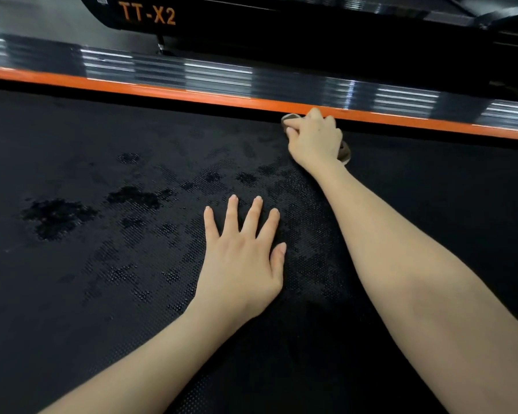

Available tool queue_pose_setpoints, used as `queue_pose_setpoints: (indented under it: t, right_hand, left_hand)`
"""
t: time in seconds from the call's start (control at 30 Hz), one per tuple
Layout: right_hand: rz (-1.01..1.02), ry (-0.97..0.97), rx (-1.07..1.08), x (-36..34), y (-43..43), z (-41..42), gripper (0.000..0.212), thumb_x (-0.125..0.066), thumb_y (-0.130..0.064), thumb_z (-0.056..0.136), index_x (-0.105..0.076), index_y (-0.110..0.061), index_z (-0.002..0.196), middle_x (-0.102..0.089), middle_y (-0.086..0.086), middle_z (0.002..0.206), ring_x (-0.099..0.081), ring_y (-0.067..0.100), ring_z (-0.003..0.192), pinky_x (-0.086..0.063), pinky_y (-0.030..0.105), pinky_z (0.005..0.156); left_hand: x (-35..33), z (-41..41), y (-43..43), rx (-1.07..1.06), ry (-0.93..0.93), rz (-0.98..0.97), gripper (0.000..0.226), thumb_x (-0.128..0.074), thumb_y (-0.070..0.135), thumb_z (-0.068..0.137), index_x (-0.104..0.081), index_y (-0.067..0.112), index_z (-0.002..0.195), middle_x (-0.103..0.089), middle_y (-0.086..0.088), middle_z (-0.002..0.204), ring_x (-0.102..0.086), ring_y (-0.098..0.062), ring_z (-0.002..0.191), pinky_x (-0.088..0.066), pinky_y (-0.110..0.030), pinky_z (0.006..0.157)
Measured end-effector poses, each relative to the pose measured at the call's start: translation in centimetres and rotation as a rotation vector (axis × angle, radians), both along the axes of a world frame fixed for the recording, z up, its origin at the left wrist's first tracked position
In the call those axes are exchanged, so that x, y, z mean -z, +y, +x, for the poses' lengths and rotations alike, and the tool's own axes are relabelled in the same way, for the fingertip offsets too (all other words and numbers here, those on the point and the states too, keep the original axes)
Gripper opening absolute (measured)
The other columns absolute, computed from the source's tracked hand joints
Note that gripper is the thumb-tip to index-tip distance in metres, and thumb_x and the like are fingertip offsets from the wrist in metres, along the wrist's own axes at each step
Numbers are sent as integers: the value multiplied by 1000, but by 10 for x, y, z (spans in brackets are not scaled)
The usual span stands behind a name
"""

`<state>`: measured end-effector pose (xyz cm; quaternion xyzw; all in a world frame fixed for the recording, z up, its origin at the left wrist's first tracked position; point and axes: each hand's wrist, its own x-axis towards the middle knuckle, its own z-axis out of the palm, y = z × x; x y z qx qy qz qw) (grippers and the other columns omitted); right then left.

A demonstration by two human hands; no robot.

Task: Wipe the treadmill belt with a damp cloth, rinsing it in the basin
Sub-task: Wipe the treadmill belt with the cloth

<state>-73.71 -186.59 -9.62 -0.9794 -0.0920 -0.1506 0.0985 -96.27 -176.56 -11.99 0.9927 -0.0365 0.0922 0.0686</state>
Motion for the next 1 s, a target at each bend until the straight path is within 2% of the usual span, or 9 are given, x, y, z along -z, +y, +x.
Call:
queue_pose_setpoints:
  t: [0.13,0.3,0.43,0.6,0.7,0.8,0.9,1.0]
  right_hand:
    - [4,7,-220,3,20,-17,31,-43,-34,98,-58,-38,125,-50,2,119,-44,29,104,-36,41,88]
    - [-15,77,-533,-1,-15,-44,30,-50,-32,95,-60,-37,124,-54,4,114,-45,27,94,-41,43,84]
    - [25,64,-596,-2,-59,-93,34,-46,-38,89,-67,-33,115,-59,6,103,-48,27,81,-43,39,73]
    - [48,44,-698,4,-100,-159,31,-48,-36,89,-68,-34,112,-60,0,100,-49,22,77,-43,35,70]
    - [46,36,-653,3,-94,-141,31,-47,-37,88,-69,-32,111,-58,2,97,-49,22,77,-45,35,67]
    - [40,-31,-430,5,-69,-100,29,-48,-35,91,-67,-34,113,-56,5,101,-49,26,83,-47,41,70]
    - [38,-28,-241,6,-48,-86,29,-50,-30,94,-64,-35,119,-55,5,110,-49,29,93,-44,40,76]
    - [38,-42,-265,5,-49,-120,29,-49,-30,93,-65,-33,117,-56,6,105,-49,30,87,-45,43,73]
  left_hand:
    - [0,0,0,-5,6,4,57,-26,45,91,-50,18,136,-47,-10,142,-36,-41,134,-24,-65,106]
    - [-1,0,1,-2,8,-6,57,-25,46,92,-50,19,135,-47,-9,142,-36,-40,134,-25,-64,106]
    - [-1,-1,0,-10,15,-2,56,-26,45,91,-52,19,134,-48,-8,141,-39,-40,132,-27,-64,105]
    - [-2,-1,0,-16,17,2,56,-28,45,91,-53,18,133,-49,-9,140,-40,-40,131,-29,-64,104]
    - [-3,-1,0,-15,22,14,57,-27,45,91,-53,17,133,-50,-9,140,-41,-40,130,-30,-63,104]
    - [-5,-2,-1,-23,36,3,60,-23,47,91,-51,17,134,-48,-7,142,-38,-39,133,-27,-62,106]
    - [-6,-3,1,-38,58,-20,69,-15,51,89,-41,14,141,-39,-3,148,-29,-34,139,-18,-58,112]
    - [-6,-3,2,-30,63,-29,73,-9,52,87,-37,14,143,-35,-2,151,-24,-32,141,-14,-57,113]
